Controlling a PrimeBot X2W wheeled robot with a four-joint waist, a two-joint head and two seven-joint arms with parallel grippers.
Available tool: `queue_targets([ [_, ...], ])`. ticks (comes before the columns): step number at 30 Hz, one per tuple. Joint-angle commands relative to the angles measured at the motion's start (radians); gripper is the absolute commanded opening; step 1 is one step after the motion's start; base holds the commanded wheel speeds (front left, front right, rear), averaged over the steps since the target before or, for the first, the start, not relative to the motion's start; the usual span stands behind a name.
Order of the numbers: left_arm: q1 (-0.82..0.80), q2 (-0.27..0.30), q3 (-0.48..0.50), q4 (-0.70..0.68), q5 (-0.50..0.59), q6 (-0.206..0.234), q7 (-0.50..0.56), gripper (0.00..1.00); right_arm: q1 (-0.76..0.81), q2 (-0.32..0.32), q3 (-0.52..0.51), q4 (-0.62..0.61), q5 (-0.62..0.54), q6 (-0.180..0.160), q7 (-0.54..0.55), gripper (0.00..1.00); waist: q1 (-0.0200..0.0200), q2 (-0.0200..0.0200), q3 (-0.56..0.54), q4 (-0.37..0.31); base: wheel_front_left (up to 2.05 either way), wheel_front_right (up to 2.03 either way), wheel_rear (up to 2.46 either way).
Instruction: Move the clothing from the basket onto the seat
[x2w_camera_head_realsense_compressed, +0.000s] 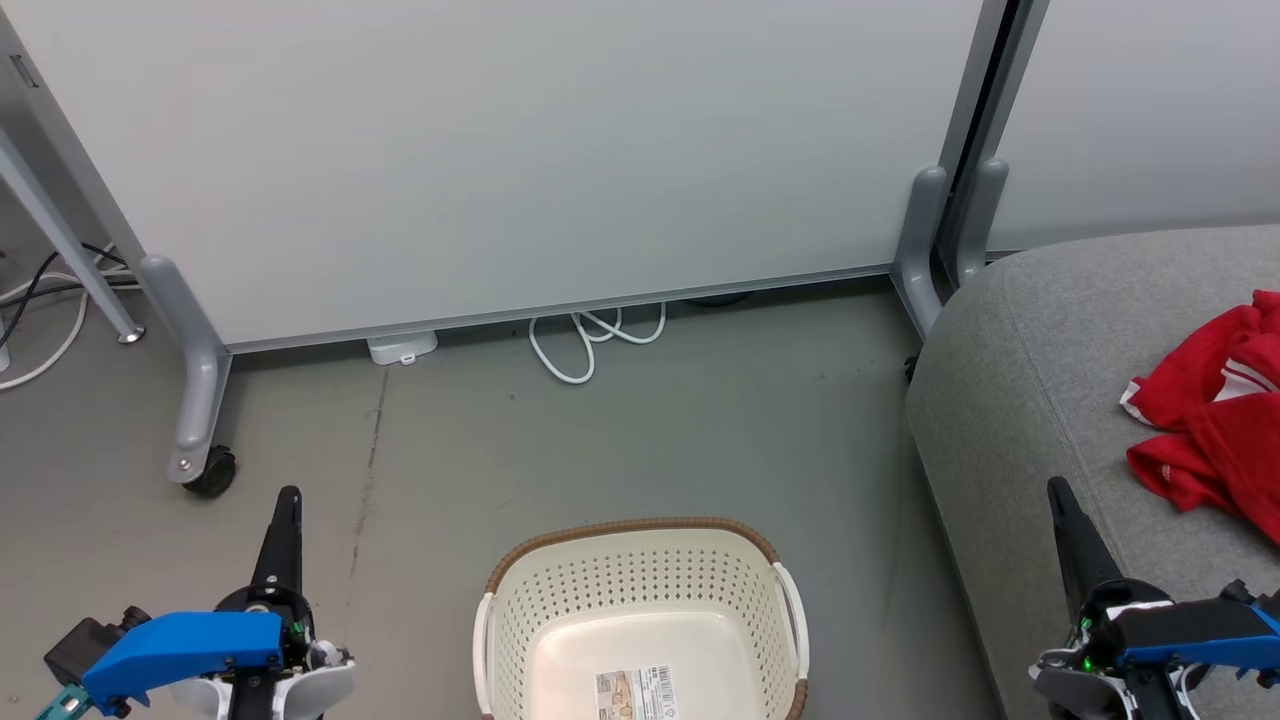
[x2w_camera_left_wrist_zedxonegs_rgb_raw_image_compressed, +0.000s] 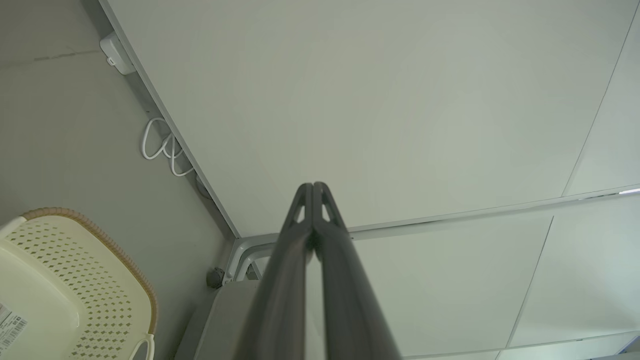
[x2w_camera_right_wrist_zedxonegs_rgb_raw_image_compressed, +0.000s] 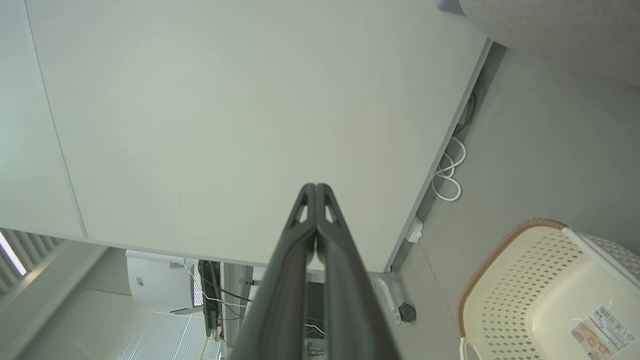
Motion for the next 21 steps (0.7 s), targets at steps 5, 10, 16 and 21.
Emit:
queue_targets([
  [5,-0.019,-0.002,0.012,-0.012,-0.046,-0.001,0.015,0.00,-0.022,-0.005,-0.004,-0.005,0.053,0.000,0.012,0.00,0.0000,0.0000,0.001,-0.002,0.00,0.00,0.00],
  [10,-0.023,-0.003,0.018,-0.016,-0.079,-0.002,0.025,0.00,-0.026,-0.005,-0.006,-0.005,0.090,0.000,0.017,0.00,0.0000,0.0000,0.002,-0.004,0.00,0.00,0.00],
  [16,-0.027,-0.004,0.024,-0.020,-0.118,-0.002,0.036,0.00,-0.027,-0.005,-0.007,-0.004,0.132,0.000,0.025,0.00,0.0000,0.0000,0.004,-0.007,0.00,0.00,0.00],
  [21,-0.027,-0.005,0.029,-0.024,-0.148,-0.002,0.045,0.00,-0.031,-0.005,-0.008,-0.004,0.167,0.000,0.031,0.00,0.0000,0.0000,0.005,-0.009,0.00,0.00,0.00],
])
